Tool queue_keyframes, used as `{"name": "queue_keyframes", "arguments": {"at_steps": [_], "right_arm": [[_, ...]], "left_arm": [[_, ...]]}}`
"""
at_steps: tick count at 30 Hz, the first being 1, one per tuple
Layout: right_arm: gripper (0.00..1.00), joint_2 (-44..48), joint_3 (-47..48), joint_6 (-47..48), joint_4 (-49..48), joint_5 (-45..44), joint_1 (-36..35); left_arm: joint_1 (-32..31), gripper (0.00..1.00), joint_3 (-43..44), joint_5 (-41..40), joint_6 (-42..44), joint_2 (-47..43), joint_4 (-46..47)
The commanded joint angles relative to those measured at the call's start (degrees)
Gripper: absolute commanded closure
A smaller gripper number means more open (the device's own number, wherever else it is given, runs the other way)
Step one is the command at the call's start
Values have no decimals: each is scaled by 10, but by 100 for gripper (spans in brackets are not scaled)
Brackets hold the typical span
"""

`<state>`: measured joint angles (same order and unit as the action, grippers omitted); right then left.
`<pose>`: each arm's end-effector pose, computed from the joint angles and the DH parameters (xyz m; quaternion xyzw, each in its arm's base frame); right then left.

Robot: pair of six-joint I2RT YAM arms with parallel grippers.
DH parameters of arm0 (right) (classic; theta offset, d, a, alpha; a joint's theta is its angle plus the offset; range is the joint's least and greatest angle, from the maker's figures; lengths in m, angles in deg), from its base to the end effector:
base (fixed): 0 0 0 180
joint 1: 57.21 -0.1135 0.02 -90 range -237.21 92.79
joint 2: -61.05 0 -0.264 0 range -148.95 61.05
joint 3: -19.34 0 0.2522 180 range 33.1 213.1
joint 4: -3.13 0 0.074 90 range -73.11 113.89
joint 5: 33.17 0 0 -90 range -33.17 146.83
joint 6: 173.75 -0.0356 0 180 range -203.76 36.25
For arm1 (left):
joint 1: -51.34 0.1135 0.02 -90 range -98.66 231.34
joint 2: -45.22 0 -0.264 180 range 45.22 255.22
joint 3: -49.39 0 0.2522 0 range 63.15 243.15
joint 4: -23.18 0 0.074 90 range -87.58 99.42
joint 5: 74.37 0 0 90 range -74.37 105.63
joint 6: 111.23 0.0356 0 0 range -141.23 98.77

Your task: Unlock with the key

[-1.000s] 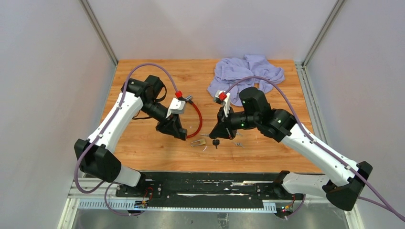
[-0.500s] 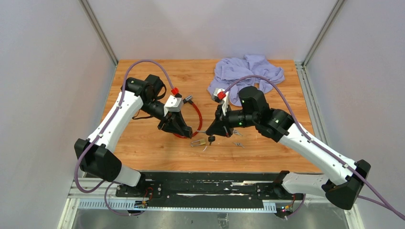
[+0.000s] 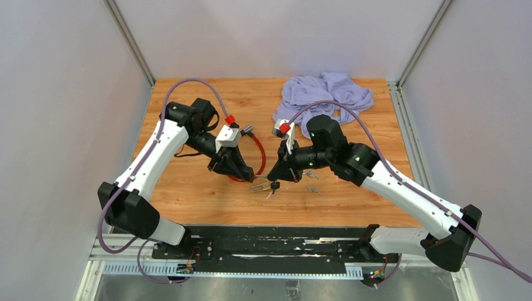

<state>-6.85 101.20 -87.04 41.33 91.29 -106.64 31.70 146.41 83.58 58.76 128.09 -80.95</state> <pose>0.1536 0.2103 0.3765 -0.4623 0.6750 0.4531 0.3542 0.2072 -0.1090 0.3497 0.6336 0.5350 -0.4830 0.2810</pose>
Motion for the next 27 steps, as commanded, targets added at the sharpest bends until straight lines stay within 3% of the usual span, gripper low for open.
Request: {"name": "queue_keyframes", "arguments": {"at_steps": [1,27], "right_arm": [[99,0,11,10,-9,-3,-13],[99,-7,18,16,-30,-33,-26]], "left_arm": [[-3,100,3,36,5,-7,-11],[-5,100,-3,32,3,1,-12]]}}
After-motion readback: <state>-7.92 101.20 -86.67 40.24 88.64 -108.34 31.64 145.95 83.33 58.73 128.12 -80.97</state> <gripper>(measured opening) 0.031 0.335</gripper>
